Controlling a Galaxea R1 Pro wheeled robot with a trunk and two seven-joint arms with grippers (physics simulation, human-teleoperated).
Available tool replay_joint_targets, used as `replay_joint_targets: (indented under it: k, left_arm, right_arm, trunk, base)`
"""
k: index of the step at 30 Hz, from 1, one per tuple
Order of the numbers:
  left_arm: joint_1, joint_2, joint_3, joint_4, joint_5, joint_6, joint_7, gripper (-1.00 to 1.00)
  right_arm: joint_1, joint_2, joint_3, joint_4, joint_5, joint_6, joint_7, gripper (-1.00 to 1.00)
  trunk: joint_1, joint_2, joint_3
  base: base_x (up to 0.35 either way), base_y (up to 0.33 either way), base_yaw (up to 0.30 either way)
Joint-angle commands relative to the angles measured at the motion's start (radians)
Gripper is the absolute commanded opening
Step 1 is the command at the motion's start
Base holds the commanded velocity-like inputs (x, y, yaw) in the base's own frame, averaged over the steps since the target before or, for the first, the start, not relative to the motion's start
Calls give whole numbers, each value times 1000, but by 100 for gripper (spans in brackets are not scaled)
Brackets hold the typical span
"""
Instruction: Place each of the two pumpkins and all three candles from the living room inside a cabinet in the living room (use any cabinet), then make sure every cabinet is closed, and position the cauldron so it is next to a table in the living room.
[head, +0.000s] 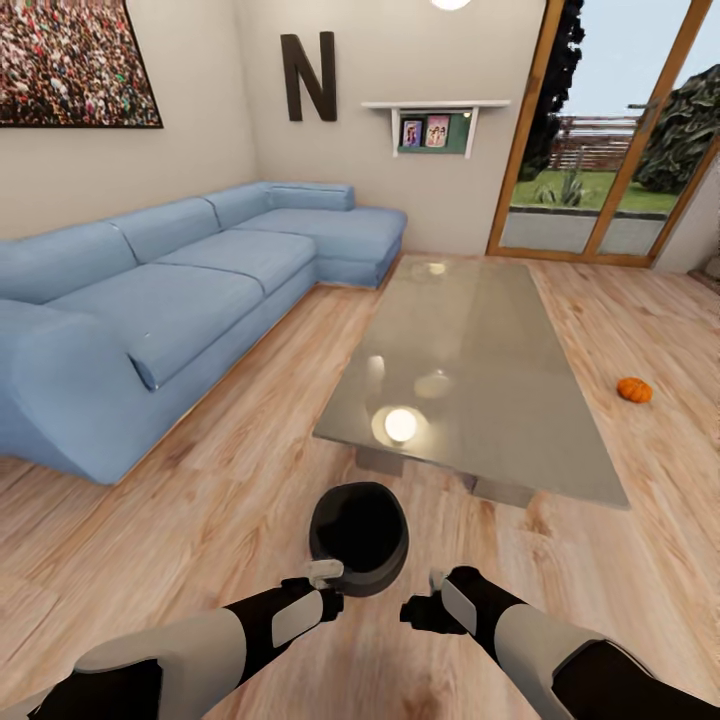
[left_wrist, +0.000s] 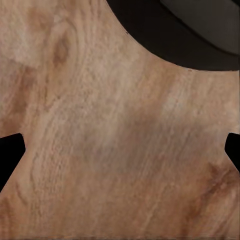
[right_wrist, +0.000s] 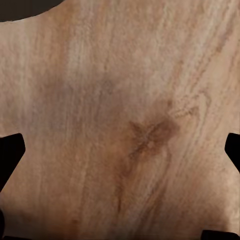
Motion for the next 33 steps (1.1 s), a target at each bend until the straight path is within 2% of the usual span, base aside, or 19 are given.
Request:
replay_joint_targets:
  k: [1,8,12,16,18,20,24,27,28,29,33]
  left_arm:
    - [0,0,0,0,0,0,0,100]
    - [2,6,-6,10,1,0,0,100]
    - [26,31,-9,15,4,0,0,100]
    - [48,46,-10,15,3,-14,-1,100]
    - [57,49,-11,14,5,-24,-1,100]
    - [99,51,-11,19,1,-36,-4,100]
    - [160,66,-12,20,-1,-87,-6,100]
    - [209,72,-18,31,-3,-131,-8,100]
    - [228,72,-25,51,-3,-148,-10,100]
    - [250,73,-35,80,-2,-165,-27,100]
    - [274,72,-39,93,-2,-172,-81,100]
  right_arm:
    - [0,1,0,0,0,0,0,100]
    - [0,2,-1,0,1,-6,0,100]
    - [2,-2,-1,6,1,-37,-1,100]
    - [10,-35,0,11,15,-76,0,100]
    - [15,-56,0,15,20,-125,0,100]
    - [43,-77,0,39,29,-179,0,100]
    - [98,-86,0,60,52,-235,-1,100]
    - [151,-91,0,74,94,-289,-2,100]
    - [174,-95,-1,83,122,-313,-3,100]
    - [211,-105,-1,97,151,-352,-3,100]
    - [262,-111,-1,103,163,-435,-3,100]
  trunk:
    - [0,0,0]
    - [0,0,0]
    - [0,0,0]
    - [0,0,0]
    - [-4,7,3]
    - [-12,21,9]
    - [-27,49,22]
    - [-38,70,31]
    - [-42,77,34]
    - [-46,84,38]
    - [-61,112,50]
  base:
    - [-269,0,0]
    - [-271,0,0]
    - [-298,0,0]
    - [-162,0,0]
    - [-45,0,0]
    - [-11,0,0]
    - [-3,0,0]
    - [0,0,0]
    - [0,0,0]
    - [0,0,0]
    - [0,0,0]
